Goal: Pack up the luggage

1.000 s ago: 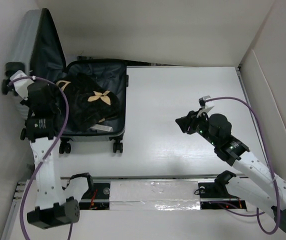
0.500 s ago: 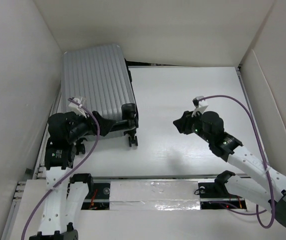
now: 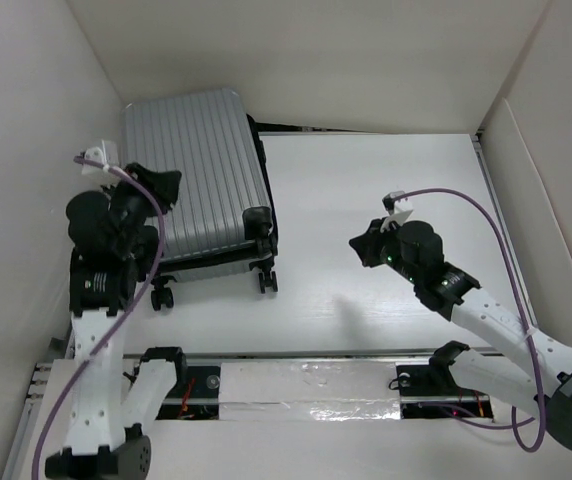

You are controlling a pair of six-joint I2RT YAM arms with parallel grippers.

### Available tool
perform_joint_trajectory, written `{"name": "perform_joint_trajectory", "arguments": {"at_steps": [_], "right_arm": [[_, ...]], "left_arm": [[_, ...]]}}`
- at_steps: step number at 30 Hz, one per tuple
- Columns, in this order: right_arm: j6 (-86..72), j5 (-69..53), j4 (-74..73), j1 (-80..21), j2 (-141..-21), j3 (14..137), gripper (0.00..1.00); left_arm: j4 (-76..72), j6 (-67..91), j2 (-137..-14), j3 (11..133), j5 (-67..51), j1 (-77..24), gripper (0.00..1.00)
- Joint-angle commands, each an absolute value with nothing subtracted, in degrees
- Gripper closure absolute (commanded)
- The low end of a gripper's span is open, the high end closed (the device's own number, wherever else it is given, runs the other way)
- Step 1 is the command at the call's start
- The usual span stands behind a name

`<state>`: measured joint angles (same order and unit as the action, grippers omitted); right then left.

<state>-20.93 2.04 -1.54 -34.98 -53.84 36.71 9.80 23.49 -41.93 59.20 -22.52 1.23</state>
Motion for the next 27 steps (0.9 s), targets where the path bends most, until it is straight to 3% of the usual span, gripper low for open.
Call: {"name": "perform_joint_trajectory", "arguments": {"at_steps": [1, 11, 16, 21, 27], "right_arm": [[-20.1, 2.8, 3.0, -35.4, -53.8, 38.2, 1.00], [-21.9, 1.6, 5.9, -37.0, -62.8, 43.4, 0.95], [-22.6, 1.9, 8.3, -37.6, -74.2, 49.6, 0.90], [-22.9, 3.3, 9.0, -37.6, -87.2, 62.1, 0.85], [-22.9, 6.0, 5.2, -37.6, -104.1, 76.7, 0.80]], "left_arm": [[9.2, 29.8, -51.8, 65.4, -0.4, 2.5, 0.78], [11.8, 25.9, -72.8, 78.8, 21.0, 14.9, 0.65], [12.8, 25.9, -81.6, 81.6, 15.3, 23.6, 0.64], [13.7, 25.4, -89.5, 81.6, 12.5, 23.6, 0.64], [9.6, 28.2, -92.4, 72.2, 9.8, 21.8, 0.64]]}}
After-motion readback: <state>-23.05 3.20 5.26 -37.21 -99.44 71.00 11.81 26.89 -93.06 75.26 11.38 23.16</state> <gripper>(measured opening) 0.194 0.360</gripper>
